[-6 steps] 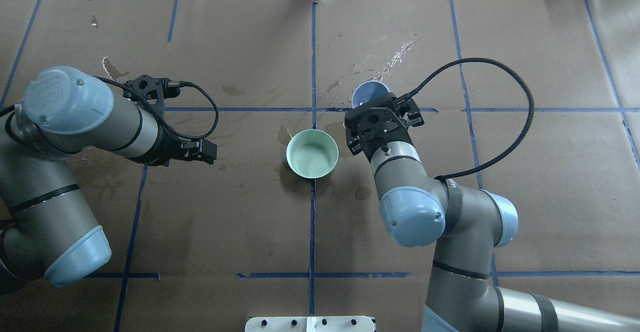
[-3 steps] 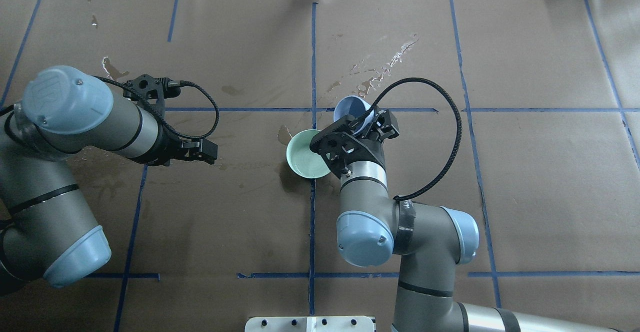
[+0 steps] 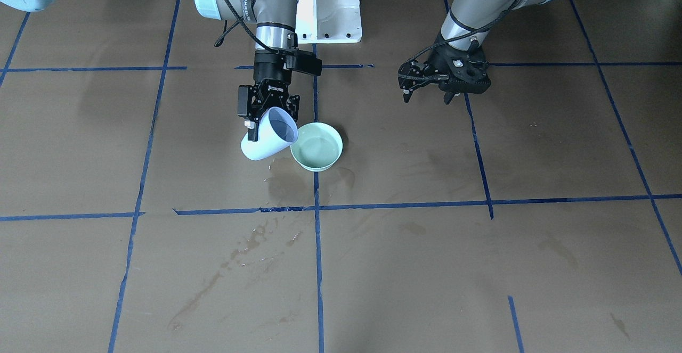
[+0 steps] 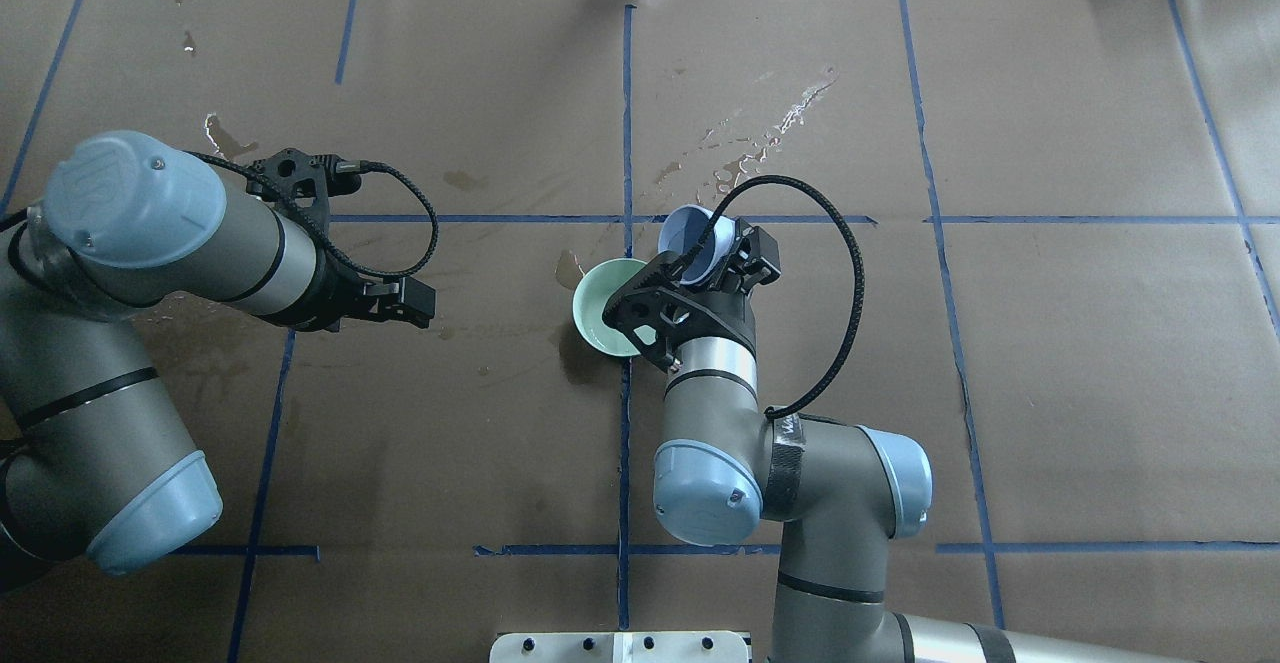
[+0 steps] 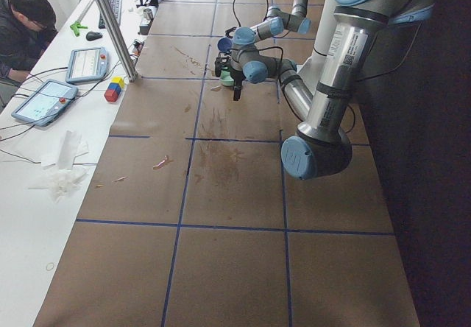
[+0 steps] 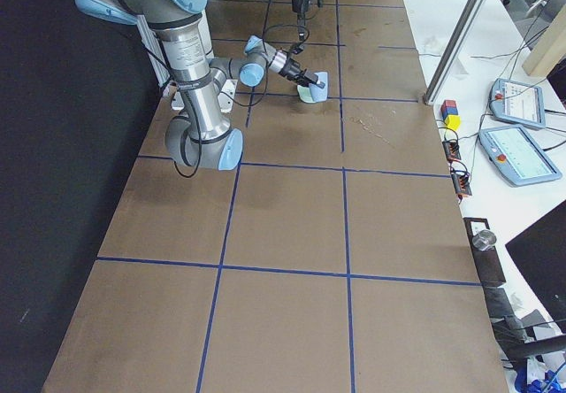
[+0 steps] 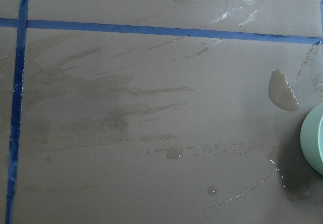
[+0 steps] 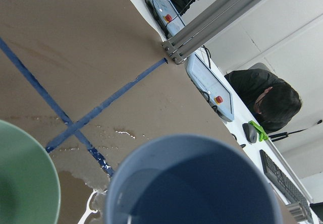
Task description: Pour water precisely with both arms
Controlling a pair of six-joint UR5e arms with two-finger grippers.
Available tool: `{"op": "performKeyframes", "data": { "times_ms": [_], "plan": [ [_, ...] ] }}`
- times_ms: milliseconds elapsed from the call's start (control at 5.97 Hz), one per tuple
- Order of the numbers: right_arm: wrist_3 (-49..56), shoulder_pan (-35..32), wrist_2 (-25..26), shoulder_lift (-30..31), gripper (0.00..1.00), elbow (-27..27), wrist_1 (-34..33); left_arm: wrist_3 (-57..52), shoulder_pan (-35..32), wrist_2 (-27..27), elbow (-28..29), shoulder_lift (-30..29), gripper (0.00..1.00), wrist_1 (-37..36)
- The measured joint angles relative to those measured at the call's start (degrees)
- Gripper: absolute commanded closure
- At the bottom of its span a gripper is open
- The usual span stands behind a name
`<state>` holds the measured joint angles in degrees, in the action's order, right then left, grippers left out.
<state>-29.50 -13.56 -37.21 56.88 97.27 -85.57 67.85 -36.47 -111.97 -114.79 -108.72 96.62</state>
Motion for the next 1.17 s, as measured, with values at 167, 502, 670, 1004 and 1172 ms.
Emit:
{"op": "performKeyframes", "data": {
  "times_ms": [167, 502, 670, 1004, 1172],
  "plan": [
    [5.0, 0.0, 1.4, -0.4, 1.0, -0.8, 0.0, 0.0, 0.0, 0.0, 0.0, 0.0, 0.0, 0.0],
    [9.2, 0.1, 2.4, -1.7, 1.0, -2.4, -2.1, 0.0, 0.0, 0.0, -0.1, 0.0, 0.0, 0.0],
    [10.4, 0.1, 2.5, -2.8, 1.0, -2.6, -4.4, 0.0, 0.0, 0.0, -0.1, 0.0, 0.0, 0.0],
    [10.9, 0.1, 2.6, -3.4, 1.0, -2.7, -6.0, 0.0, 0.0, 0.0, -0.1, 0.0, 0.0, 0.0],
    [10.9, 0.1, 2.6, -3.4, 1.0, -2.7, -6.1, 0.0, 0.0, 0.0, -0.1, 0.0, 0.0, 0.0]
  ]
}}
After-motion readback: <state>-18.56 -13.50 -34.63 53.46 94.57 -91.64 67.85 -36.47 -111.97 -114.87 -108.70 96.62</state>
